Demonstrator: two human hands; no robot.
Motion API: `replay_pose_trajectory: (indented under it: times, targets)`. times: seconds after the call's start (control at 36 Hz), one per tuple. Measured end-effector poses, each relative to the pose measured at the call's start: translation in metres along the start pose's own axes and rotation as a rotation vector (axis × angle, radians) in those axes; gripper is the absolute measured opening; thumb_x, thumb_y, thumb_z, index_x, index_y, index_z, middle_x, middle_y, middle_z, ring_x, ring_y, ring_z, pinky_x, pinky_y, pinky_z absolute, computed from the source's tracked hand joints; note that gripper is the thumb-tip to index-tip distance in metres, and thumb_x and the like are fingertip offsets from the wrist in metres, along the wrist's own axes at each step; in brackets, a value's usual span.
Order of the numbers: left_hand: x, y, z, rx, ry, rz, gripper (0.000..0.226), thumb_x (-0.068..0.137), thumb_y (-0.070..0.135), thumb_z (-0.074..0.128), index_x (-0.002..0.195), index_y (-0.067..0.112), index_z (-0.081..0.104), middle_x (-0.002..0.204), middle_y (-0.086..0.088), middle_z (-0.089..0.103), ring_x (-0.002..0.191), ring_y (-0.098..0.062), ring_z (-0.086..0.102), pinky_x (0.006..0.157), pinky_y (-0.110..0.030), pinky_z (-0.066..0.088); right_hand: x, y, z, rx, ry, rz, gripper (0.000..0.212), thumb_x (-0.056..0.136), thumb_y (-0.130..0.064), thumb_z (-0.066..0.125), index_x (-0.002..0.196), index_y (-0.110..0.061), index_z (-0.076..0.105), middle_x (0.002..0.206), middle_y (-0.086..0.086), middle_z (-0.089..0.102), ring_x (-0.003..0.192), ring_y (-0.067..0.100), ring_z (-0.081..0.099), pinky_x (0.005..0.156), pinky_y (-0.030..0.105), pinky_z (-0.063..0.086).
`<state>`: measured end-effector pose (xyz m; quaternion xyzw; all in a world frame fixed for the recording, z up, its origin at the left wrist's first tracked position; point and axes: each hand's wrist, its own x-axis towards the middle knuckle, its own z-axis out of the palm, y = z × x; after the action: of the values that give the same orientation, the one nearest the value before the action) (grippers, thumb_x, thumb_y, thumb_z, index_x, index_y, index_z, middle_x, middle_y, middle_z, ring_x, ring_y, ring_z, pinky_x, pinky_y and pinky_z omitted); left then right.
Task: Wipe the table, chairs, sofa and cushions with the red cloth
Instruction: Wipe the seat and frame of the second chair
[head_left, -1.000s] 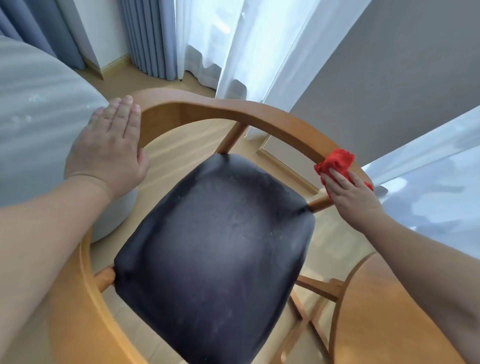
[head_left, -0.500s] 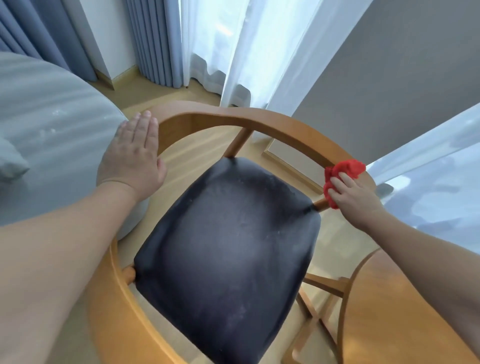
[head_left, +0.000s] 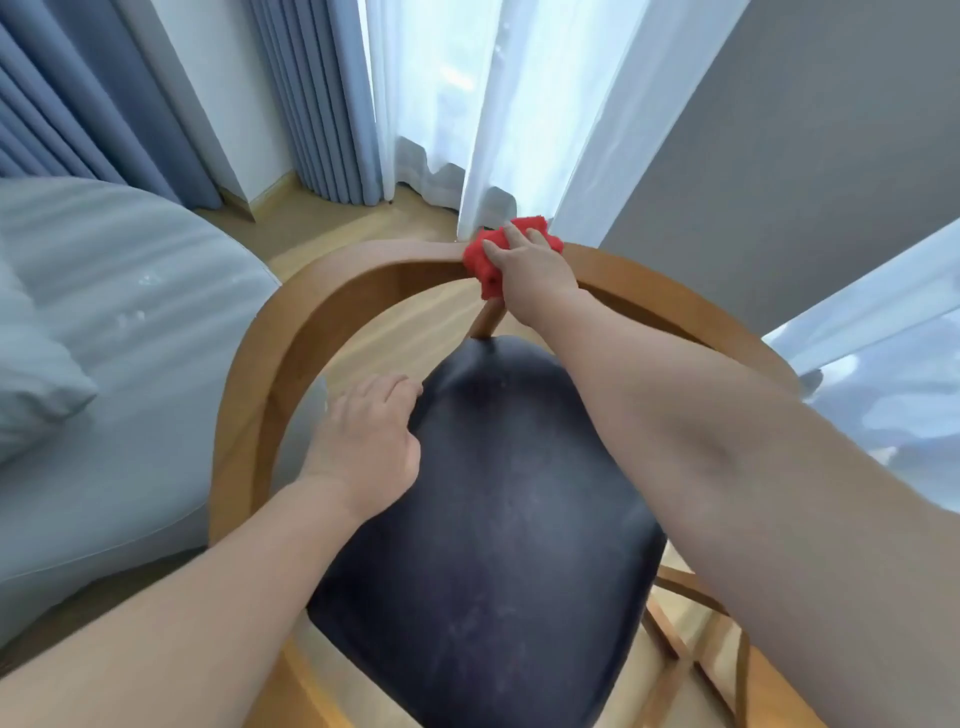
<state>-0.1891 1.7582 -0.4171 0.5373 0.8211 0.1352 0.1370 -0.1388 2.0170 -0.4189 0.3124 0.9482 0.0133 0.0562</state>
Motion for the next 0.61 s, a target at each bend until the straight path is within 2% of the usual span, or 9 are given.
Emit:
replay_pose_trajectory:
  times: [0.14,0.25,0.39,0.61]
  targets:
    - [0.0,-0.001,0.011,-0.05,-0.026,-0.01,0.043,0.087,0.01,0.05,0.13,0.013,0.05,0.131,-0.002,0.051,0.12,-0.022,0.045,0.101,-0.035,0.038,-0.016,0.048,0.026,0.032,0.042,0.065,0.073,0.091,-0.008,0.059,0.152,-0.026,0.022,0.158,0.01,0.021,0.144,0.036,0.02,0.114,0.049,0.024]
    - [0.001,0.008,0.02,-0.095,-0.031,-0.028,0.044,0.084,0.009,0.05,0.128,0.013,0.051,0.129,-0.001,0.051,0.119,-0.022,0.045,0.097,-0.037,0.039,-0.036,0.086,0.031,0.061,0.016,0.146,0.072,0.091,-0.011,0.06,0.152,-0.024,0.023,0.158,0.01,0.023,0.144,0.034,0.021,0.116,0.046,0.022]
    - [0.002,0.024,0.033,-0.127,-0.025,-0.021,0.046,0.085,0.009,0.05,0.131,0.013,0.05,0.134,0.003,0.048,0.123,-0.018,0.041,0.093,-0.031,0.037,-0.066,0.12,0.028,0.037,-0.054,0.242,0.076,0.087,-0.012,0.061,0.152,-0.022,0.024,0.155,0.011,0.027,0.14,0.032,0.027,0.116,0.042,0.026]
    - [-0.005,0.043,0.039,-0.136,-0.059,0.037,0.044,0.084,0.008,0.052,0.128,0.011,0.052,0.13,0.0,0.052,0.12,-0.021,0.047,0.097,-0.033,0.038,-0.131,0.167,0.027,0.061,-0.143,0.38,0.077,0.083,-0.02,0.064,0.151,-0.019,0.027,0.152,0.013,0.03,0.137,0.032,0.029,0.113,0.041,0.028]
